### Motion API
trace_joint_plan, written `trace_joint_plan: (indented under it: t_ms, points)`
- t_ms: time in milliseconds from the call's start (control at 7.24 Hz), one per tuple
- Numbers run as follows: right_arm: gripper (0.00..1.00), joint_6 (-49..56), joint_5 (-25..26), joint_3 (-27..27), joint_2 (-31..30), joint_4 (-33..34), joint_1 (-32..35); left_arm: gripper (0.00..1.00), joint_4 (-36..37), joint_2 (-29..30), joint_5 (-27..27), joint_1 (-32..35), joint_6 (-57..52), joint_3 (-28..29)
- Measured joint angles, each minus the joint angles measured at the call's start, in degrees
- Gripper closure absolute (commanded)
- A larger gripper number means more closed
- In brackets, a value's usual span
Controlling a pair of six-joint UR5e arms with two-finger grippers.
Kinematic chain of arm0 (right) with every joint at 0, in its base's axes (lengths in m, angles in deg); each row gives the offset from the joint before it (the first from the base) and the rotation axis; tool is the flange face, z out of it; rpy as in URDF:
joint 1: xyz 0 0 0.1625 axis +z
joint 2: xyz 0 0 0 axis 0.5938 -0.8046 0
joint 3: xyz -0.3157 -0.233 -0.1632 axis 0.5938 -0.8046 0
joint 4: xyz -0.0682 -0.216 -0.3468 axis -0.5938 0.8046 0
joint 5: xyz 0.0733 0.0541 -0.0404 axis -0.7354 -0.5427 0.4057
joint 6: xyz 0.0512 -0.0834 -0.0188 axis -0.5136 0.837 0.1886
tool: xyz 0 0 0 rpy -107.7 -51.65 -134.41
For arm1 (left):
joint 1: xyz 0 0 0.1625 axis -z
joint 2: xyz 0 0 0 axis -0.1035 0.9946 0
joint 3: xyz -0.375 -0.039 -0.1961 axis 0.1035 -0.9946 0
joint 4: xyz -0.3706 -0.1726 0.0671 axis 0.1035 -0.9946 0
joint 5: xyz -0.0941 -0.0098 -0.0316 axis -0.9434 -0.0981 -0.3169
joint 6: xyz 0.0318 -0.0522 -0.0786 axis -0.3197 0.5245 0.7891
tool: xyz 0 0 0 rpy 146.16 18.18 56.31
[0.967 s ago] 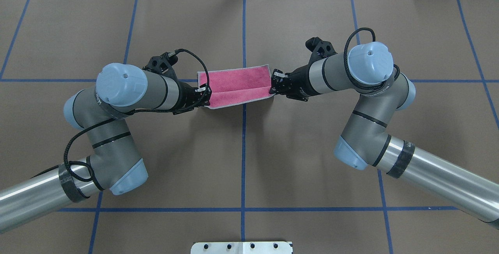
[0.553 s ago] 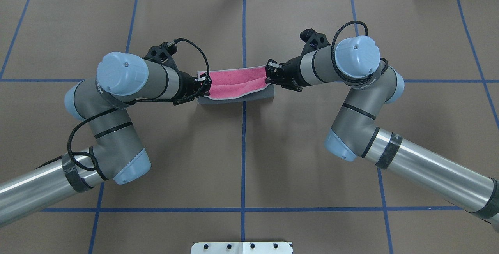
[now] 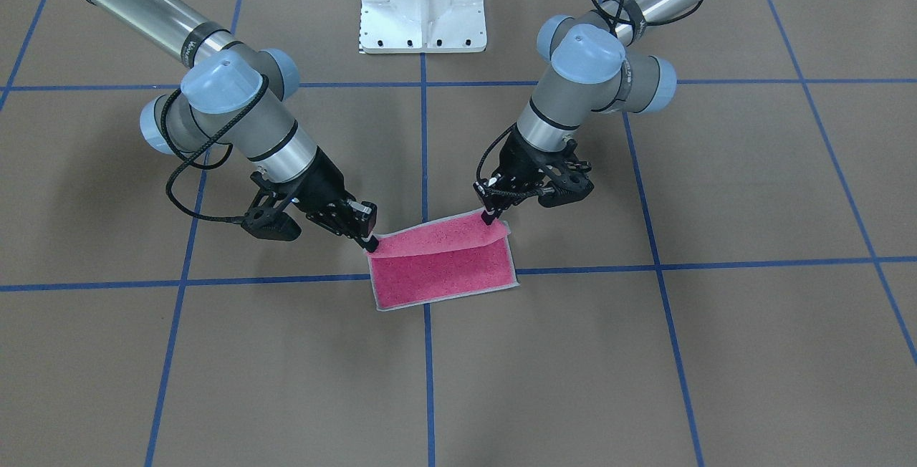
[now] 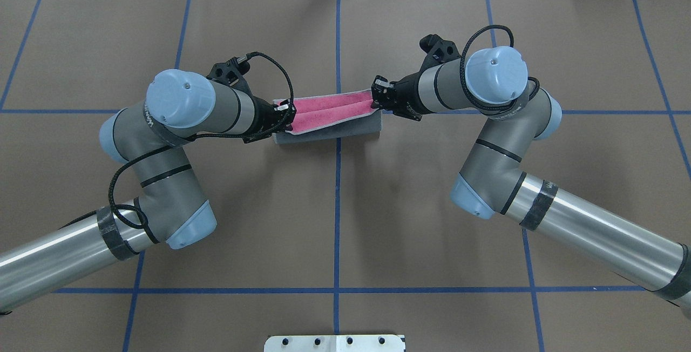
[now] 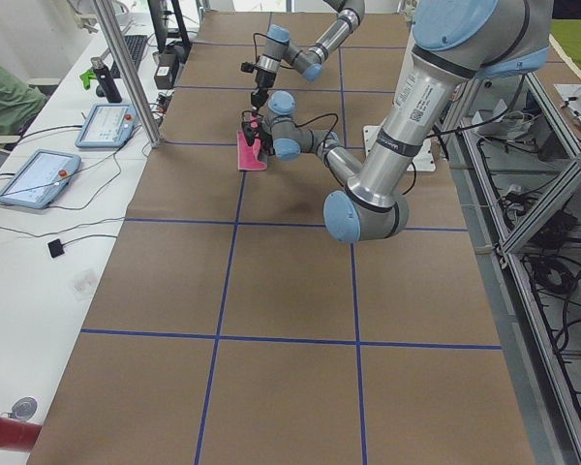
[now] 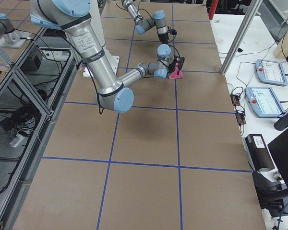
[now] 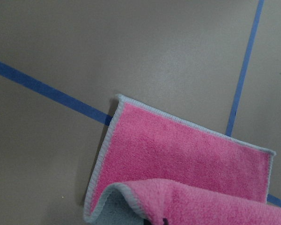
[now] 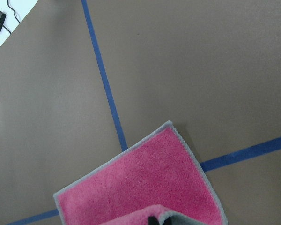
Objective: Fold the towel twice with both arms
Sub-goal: 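Lift the near edge with both grippers and fold it away from the robot, then lower the folded edge onto the far edge with both grippers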
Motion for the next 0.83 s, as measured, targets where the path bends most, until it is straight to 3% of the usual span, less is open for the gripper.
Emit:
trace_joint_plan:
  t_ms: [829]
  points:
    - [1.00,0.00,1.40,-3.09,2.26,0.00,-0.06,1.00,0.06,2.44,0.00,1.81,0.01,3.72]
